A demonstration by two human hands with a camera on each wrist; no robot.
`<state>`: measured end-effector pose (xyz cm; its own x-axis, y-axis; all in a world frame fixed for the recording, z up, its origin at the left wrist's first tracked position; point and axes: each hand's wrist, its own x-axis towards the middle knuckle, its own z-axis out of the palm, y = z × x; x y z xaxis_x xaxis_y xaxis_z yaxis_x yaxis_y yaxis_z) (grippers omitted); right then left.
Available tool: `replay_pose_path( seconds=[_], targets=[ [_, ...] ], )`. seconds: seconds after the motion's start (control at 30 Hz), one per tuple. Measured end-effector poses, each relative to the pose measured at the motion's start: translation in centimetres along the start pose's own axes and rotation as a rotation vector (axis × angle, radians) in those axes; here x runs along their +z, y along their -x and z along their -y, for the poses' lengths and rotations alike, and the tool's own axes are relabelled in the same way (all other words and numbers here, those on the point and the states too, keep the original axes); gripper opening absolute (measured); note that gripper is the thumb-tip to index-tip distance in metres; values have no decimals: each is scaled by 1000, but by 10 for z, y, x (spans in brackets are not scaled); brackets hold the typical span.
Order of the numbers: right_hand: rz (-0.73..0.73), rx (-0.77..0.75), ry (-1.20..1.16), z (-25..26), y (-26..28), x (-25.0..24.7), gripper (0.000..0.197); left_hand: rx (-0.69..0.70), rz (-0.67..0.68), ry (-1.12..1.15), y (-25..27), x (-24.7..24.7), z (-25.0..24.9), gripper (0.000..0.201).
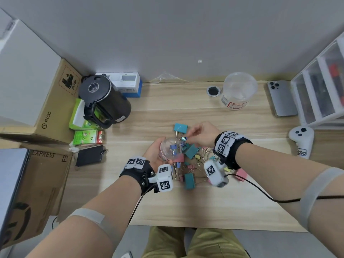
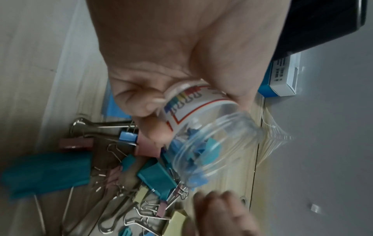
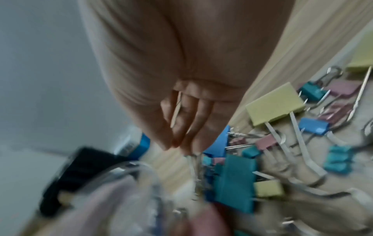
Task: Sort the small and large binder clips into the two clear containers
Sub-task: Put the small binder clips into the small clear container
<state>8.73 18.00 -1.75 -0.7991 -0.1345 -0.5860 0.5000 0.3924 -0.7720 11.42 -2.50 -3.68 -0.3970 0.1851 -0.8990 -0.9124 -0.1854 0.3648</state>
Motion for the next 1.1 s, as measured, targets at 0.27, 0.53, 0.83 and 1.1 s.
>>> replay_pose_path(
  seconds=[0.27,0.53,0.83,1.1],
  targets=[
    [10,63,841,-26,12,13,34,-23,89,-9,9,-20,7,59],
    [7,159,828,-36,-7,29,37,-26,53,-54,10,-32,14,50],
    [-31,80,737,-24,-4,19,13,-51,22,-68,6,-33,9,51],
    [197,92,466,-23,6,32,17,-37,23,-68,10,-28,8,54]
  ],
)
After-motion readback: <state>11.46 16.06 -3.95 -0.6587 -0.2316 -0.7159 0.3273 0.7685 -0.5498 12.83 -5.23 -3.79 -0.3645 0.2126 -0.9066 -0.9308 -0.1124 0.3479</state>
